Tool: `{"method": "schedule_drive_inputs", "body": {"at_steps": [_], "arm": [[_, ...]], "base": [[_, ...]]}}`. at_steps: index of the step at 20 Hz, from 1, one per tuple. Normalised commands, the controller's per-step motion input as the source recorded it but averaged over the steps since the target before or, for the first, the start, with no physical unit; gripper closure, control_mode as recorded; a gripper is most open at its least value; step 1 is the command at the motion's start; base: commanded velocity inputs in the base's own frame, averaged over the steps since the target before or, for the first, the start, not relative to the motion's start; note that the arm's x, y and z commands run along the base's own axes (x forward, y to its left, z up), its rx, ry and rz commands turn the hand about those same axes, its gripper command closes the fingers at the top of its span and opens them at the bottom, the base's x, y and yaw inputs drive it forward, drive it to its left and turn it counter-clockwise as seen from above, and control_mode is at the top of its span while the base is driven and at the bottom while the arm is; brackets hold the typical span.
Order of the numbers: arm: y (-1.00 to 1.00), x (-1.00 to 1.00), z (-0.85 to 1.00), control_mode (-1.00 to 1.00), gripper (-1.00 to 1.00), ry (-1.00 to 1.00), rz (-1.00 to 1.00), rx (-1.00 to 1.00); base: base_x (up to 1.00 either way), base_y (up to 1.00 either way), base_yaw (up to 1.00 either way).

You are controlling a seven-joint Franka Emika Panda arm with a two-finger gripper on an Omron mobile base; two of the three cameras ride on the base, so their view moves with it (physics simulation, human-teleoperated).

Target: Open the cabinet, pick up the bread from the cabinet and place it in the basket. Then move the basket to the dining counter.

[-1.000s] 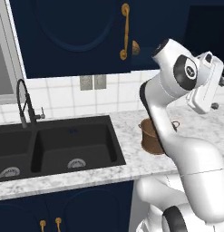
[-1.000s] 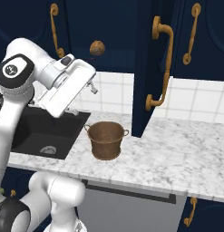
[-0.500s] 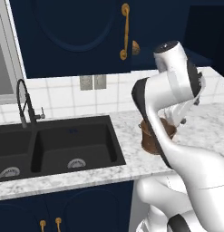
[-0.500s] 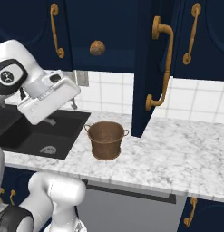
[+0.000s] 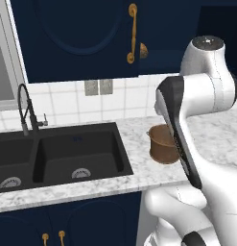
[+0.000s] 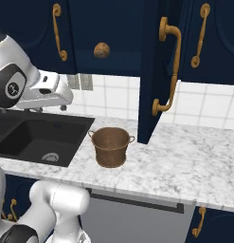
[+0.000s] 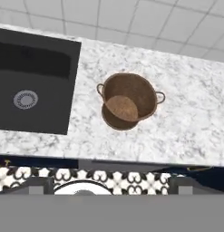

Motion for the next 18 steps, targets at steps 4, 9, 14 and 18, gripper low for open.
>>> {"method": "schedule_drive_inputs", "body": {"at_steps": [4, 9, 14, 18], "arm": [[0.28, 0.20, 0.99, -1.00, -1.00, -0.36, -0.14, 0.38], [0.37, 0.65, 1.00, -1.00, -1.00, -0.23, 0.02, 0.07], [0.54, 0.67, 0.96, -1.00, -1.00, -0.25, -0.11, -0.10], [0.57, 0.85, 0.44, -1.00, -1.00, -0.26, -0.12, 0.00]], "base": [[0.00, 0.00, 0.00], [0.00, 0.00, 0.00], [0.00, 0.00, 0.00], [0.00, 0.00, 0.00]]}}
